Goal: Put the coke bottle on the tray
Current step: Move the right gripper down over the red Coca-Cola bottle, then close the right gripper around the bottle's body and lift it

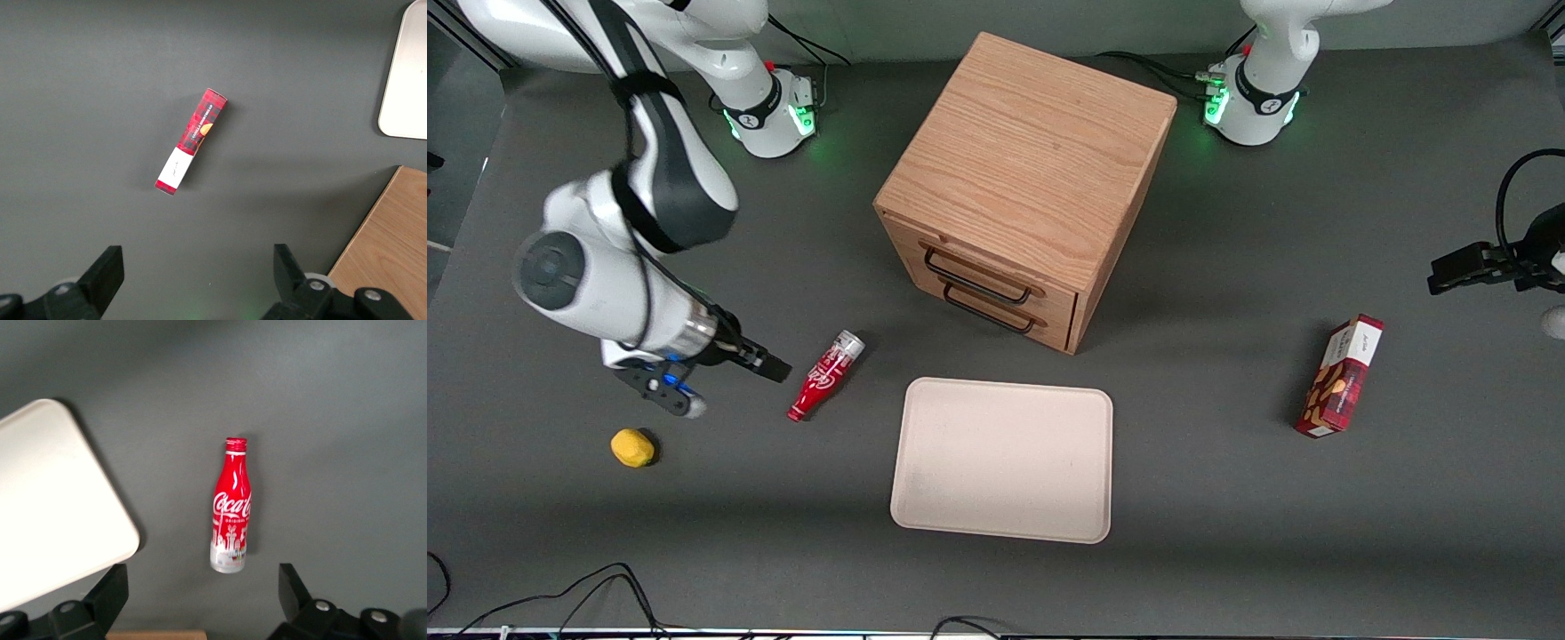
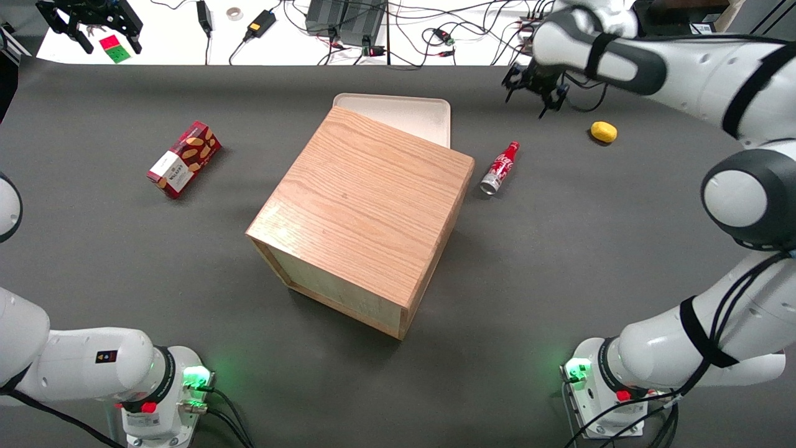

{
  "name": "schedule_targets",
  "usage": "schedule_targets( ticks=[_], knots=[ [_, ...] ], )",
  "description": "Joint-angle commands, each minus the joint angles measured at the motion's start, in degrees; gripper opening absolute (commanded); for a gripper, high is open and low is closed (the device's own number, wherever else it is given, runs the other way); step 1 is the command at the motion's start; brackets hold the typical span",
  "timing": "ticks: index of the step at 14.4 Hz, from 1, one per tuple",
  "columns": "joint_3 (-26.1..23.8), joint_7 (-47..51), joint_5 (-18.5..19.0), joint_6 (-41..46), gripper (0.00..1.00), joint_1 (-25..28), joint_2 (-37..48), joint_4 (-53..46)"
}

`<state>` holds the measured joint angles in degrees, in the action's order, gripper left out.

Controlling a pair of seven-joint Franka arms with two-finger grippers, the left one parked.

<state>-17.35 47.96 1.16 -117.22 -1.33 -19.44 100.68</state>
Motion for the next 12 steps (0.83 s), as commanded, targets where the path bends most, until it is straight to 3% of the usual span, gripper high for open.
schedule_targets(
  ticks=[1,5,12],
  knots=[
    [-0.05,3.63,2.01,-6.59,1.00,0.36,-1.65,5.38],
    [0.12,4.51,2.10,-18.19,1.00,0.19,-5.33,12.07],
    [0.74,5.39,2.36,-24.71,1.00,0.62,-11.05,13.49]
  ],
)
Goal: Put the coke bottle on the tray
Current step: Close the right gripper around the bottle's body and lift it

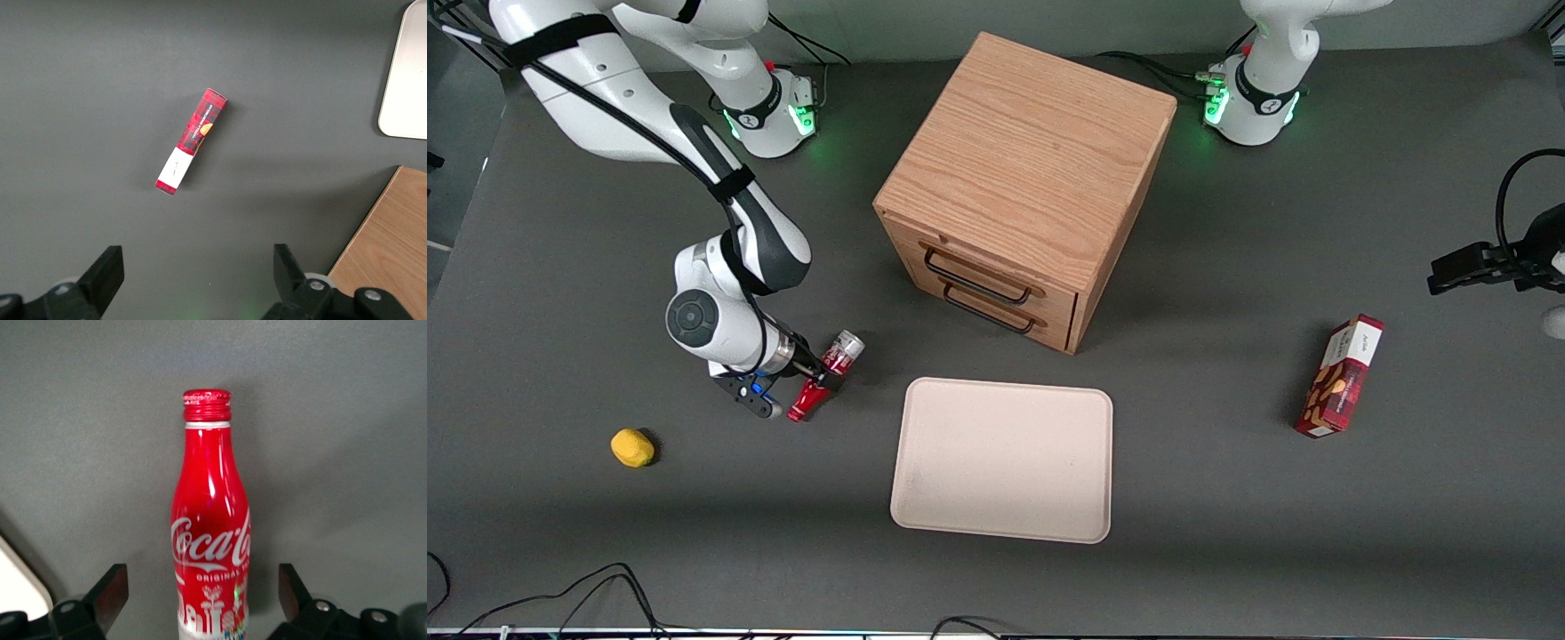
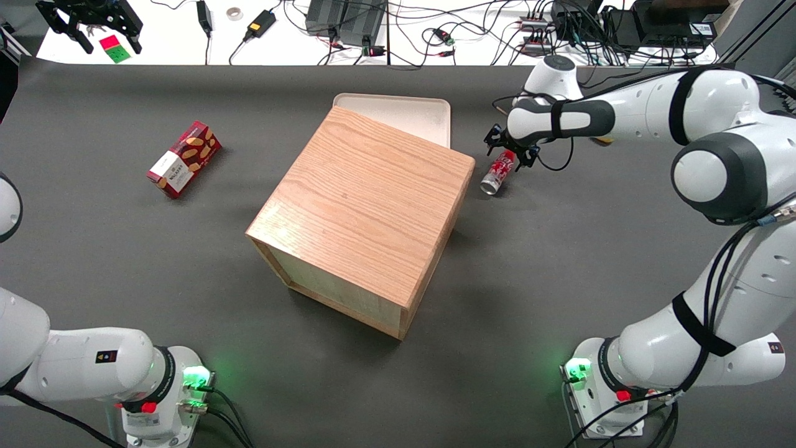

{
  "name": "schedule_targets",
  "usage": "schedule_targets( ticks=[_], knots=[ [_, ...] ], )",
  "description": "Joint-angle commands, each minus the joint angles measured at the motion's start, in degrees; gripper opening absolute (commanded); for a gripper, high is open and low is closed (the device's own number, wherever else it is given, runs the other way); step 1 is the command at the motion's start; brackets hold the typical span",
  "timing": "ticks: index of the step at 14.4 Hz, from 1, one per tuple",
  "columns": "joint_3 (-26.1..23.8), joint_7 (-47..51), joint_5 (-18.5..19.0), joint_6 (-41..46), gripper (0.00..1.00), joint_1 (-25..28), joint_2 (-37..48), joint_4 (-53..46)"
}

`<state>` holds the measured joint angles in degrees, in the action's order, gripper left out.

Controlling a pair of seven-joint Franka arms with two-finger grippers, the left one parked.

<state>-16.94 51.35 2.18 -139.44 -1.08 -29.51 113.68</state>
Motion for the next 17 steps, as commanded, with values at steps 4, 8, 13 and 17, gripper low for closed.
schedule_targets(
  ticks=[4,8,13,17],
  knots=[
    [0.50,2.00,2.04,-4.35,1.00,0.29,-3.18,0.49],
    [0.77,2.00,2.48,-4.35,0.58,0.29,-3.10,0.40],
    [0.77,2.00,2.48,-4.26,0.00,0.29,-3.10,0.40],
    [0.77,1.74,2.48,-3.04,0.00,0.20,-1.70,0.05]
  ],
)
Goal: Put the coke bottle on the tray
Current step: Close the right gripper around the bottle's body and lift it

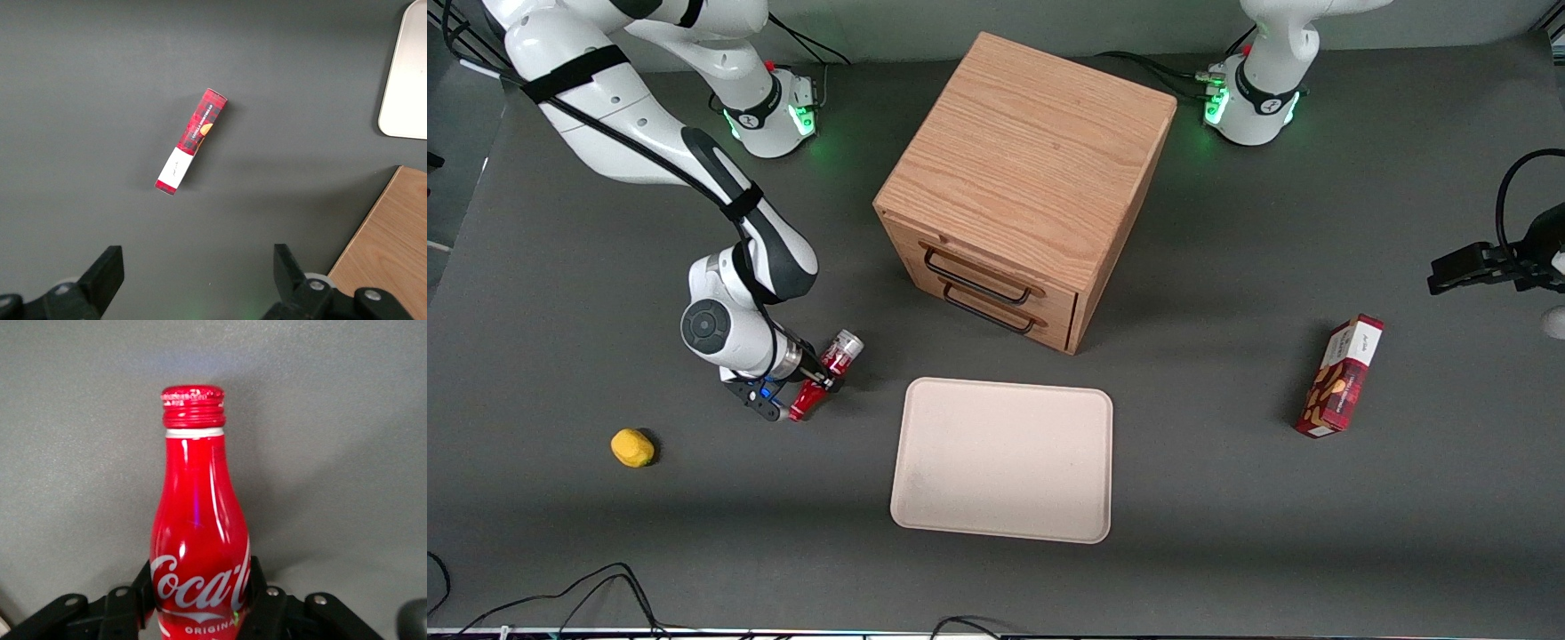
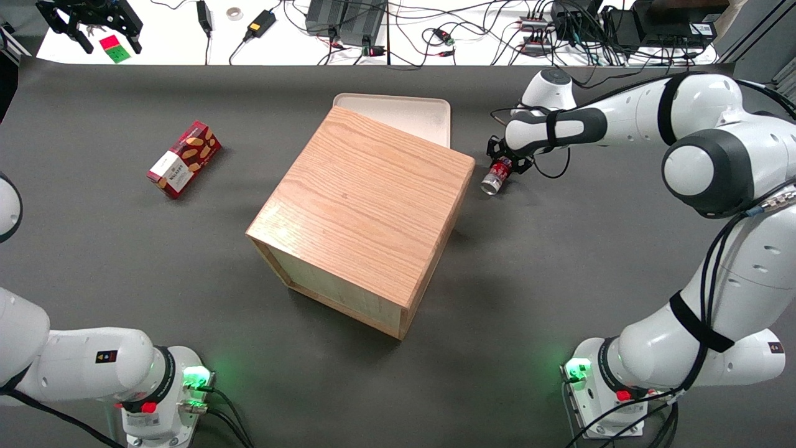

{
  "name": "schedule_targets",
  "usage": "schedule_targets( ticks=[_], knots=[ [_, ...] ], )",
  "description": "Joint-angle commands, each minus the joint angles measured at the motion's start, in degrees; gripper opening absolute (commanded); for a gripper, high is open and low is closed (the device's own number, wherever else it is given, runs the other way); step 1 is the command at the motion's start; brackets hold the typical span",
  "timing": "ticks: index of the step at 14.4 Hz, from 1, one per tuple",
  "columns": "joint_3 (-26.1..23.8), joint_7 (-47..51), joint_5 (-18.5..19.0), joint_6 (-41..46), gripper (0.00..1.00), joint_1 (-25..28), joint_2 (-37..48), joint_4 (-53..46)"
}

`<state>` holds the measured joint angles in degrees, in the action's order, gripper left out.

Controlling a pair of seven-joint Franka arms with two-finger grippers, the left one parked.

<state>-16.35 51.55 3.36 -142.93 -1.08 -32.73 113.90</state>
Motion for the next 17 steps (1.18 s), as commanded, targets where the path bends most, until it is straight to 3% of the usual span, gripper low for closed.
schedule_targets(
  ticks=[1,6,8,11,17],
  knots=[
    [0.18,1.36,1.30,2.54,0.00,0.20,2.83,-0.78],
    [0.09,0.22,2.44,22.66,0.00,2.38,4.34,-18.05],
    [0.09,-0.65,2.88,27.76,0.00,3.44,2.50,-27.11],
    [0.09,-3.38,6.48,36.11,0.00,7.31,-3.72,-42.39],
    [0.00,-19.02,6.14,35.36,0.00,14.08,-16.47,-61.24]
  ],
)
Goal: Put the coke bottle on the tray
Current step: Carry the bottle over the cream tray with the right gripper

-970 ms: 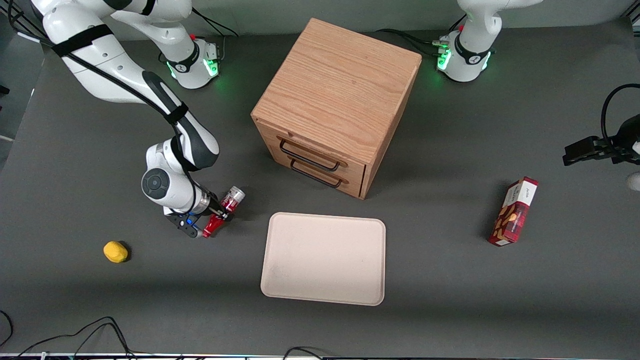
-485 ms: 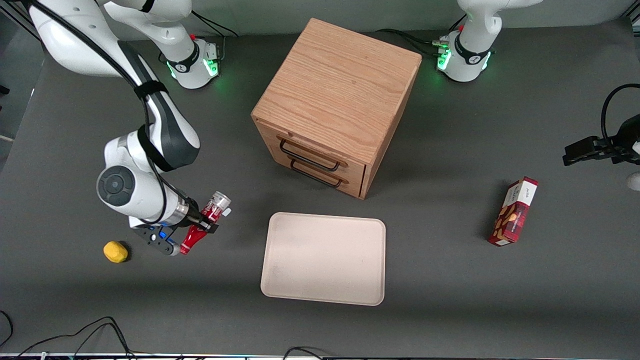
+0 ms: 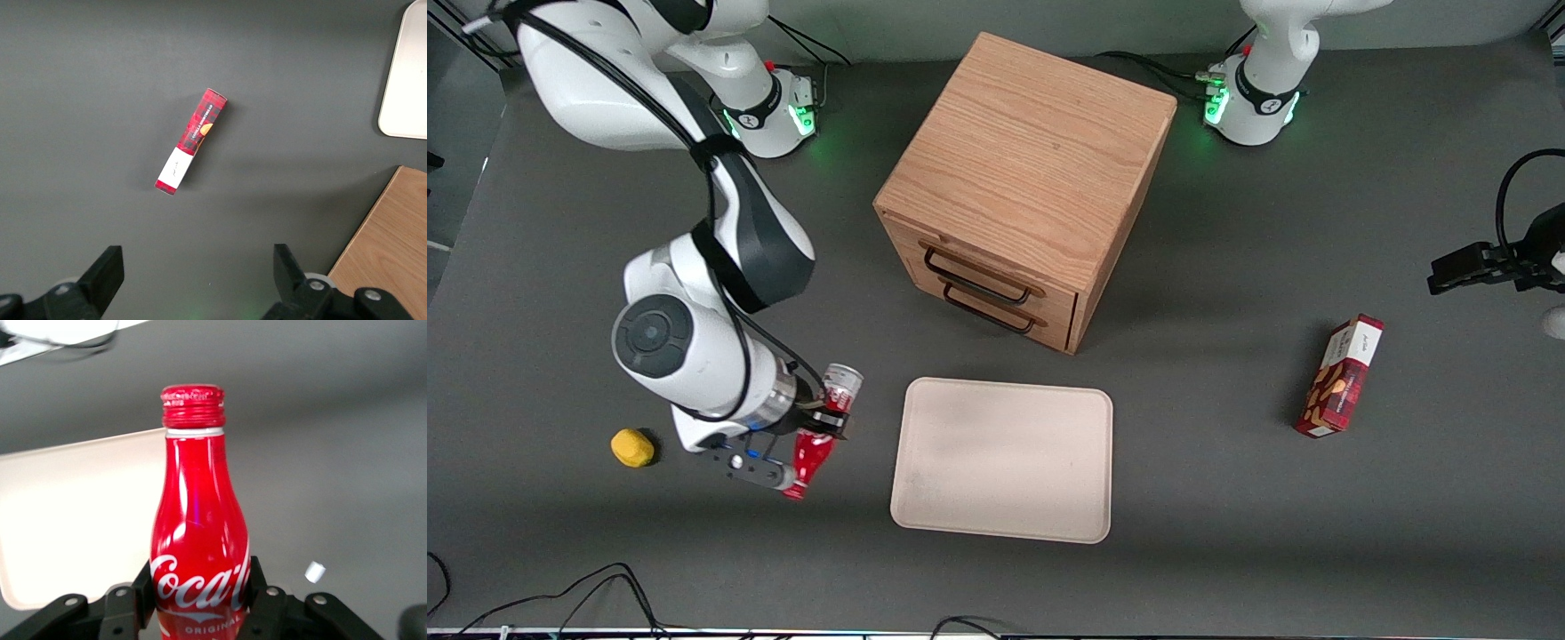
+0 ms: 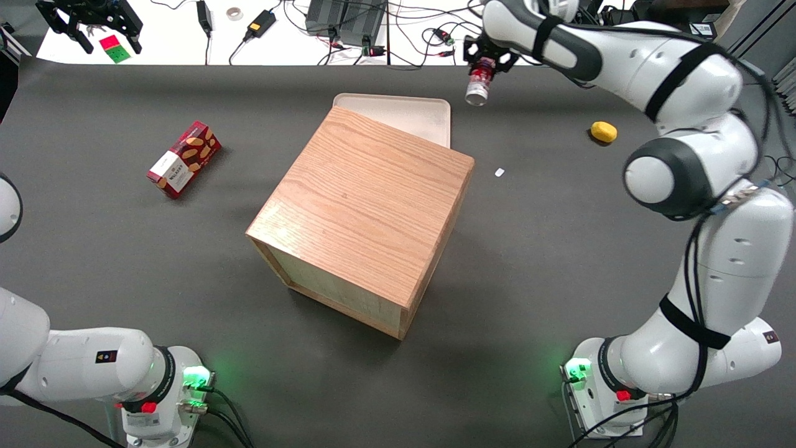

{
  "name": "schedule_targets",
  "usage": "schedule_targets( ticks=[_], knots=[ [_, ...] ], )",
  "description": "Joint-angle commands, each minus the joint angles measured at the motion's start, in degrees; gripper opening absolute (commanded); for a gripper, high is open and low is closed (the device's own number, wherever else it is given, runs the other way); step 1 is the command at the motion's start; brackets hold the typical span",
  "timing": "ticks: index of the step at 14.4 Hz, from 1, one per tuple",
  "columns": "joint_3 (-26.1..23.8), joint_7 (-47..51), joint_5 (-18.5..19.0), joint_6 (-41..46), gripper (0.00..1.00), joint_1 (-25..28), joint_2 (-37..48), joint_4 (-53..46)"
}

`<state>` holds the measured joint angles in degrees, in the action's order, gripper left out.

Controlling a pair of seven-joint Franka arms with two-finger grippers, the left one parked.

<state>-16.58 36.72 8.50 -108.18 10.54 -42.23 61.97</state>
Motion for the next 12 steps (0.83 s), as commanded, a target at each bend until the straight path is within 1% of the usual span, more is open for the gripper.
schedule_targets(
  ticks=[1,3,5,6,7,12],
  knots=[
    [0.06,-4.90,0.90,-1.22,0.00,2.55,-7.86,-9.07],
    [-0.12,-5.34,0.46,-3.61,0.00,4.30,-11.54,-9.06],
    [0.06,-5.52,0.20,-3.70,0.00,4.58,-15.24,-8.98],
    [0.15,-5.34,-0.50,-3.79,0.00,4.84,-16.73,-8.89],
    [0.41,-4.82,-1.03,-4.57,0.00,5.01,-17.88,-8.89],
    [0.59,-4.73,-0.95,-8.09,0.00,5.45,-20.70,-8.62]
  ],
)
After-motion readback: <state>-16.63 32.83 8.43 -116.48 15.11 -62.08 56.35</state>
